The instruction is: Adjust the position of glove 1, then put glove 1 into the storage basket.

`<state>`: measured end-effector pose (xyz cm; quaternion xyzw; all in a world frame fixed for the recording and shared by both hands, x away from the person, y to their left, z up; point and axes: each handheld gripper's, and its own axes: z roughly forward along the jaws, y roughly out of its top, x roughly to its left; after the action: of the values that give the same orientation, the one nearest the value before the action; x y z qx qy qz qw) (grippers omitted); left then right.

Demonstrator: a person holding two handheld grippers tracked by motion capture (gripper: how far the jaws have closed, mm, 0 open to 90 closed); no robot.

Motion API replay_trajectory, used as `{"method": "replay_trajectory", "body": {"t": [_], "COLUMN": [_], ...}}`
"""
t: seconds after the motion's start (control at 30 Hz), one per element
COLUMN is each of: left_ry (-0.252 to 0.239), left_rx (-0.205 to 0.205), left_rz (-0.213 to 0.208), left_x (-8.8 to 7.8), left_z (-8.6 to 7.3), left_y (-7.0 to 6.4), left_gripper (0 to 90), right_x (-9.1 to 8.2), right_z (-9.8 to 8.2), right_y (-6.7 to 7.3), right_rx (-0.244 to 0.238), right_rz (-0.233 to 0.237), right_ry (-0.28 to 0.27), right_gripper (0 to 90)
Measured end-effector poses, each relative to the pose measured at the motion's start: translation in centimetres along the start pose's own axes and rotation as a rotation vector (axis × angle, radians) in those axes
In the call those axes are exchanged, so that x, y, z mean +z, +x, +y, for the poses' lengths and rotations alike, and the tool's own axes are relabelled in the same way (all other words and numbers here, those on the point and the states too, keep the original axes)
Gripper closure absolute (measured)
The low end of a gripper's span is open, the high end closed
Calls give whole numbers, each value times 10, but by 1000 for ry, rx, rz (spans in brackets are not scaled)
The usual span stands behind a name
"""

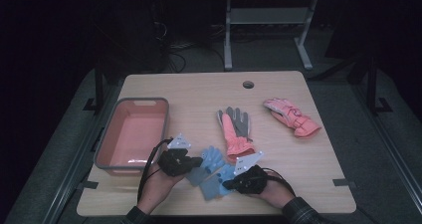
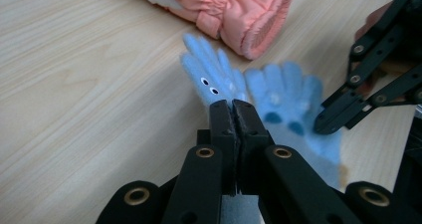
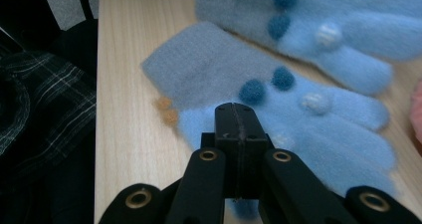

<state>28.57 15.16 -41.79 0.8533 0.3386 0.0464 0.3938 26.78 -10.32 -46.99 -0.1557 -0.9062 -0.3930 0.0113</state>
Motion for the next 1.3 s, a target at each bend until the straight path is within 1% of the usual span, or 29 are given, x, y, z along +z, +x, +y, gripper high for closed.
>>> {"method": "replay_trajectory", "body": {"t": [0.03,0.07,0.13,0.17,0.27,0.4,0.43,0.5,0.53,0.6,0.7,0.77,0.83,0.93,0.97,1.0,1.03,1.07,1.1,1.13,1.17,1.2,1.23,1.3], "left_ry": [3,1,8,8,-3,-1,0,2,2,9,22,29,33,32,32,38,45,41,42,40,38,36,36,40], "left_rx": [5,11,23,25,24,41,37,42,41,42,46,43,48,50,51,52,60,64,61,61,62,66,68,78], "left_rz": [-4,-7,-5,-8,-37,-57,-61,-73,-81,-93,-118,-132,-133,-154,-161,-178,-182,-186,-191,-199,-201,-199,-198,-186], "left_x": [0,0,0,0,2,2,2,2,2,3,7,10,12,16,17,18,18,18,17,17,17,16,16,17], "left_z": [0,1,1,2,2,3,3,3,3,4,3,3,3,2,2,2,2,1,1,2,2,2,2,3], "left_y": [-1,-2,-4,-4,-8,-15,-16,-19,-21,-25,-31,-36,-40,-43,-43,-43,-44,-44,-44,-44,-44,-44,-44,-42], "left_gripper": [883,884,883,884,883,883,883,883,883,883,882,881,878,850,828,803,794,793,792,789,790,790,798,822], "right_x": [2,2,4,4,4,5,5,5,6,6,6,6,6,6,5,4,1,-3,-8,-14,-23,-28,-37,-52], "right_z": [1,2,3,3,4,3,3,4,4,4,4,4,4,3,4,4,3,2,0,-2,-7,-10,-16,-24], "right_y": [-1,0,-1,-1,-1,-2,-2,-3,-3,-3,-4,-5,-4,-4,-5,-5,-5,-5,-6,-7,-10,-11,-14,-20], "right_rx": [-9,-2,-13,-7,-6,-9,-8,-8,2,5,5,-6,0,0,1,4,3,16,22,39,44,65,85,109], "right_rz": [0,4,0,3,2,1,1,0,3,4,0,-6,-5,-7,-9,-11,-16,-17,-27,-38,-56,-62,-80,-117], "right_ry": [-1,-3,-4,-4,-4,-7,-8,-8,-11,-13,-17,-17,-21,-20,-17,-13,-13,-18,-22,-24,-33,-42,-49,-60], "right_gripper": [900,899,900,900,900,899,900,899,900,900,900,900,900,898,892,877,865,860,848,837,818,803,786,749]}}
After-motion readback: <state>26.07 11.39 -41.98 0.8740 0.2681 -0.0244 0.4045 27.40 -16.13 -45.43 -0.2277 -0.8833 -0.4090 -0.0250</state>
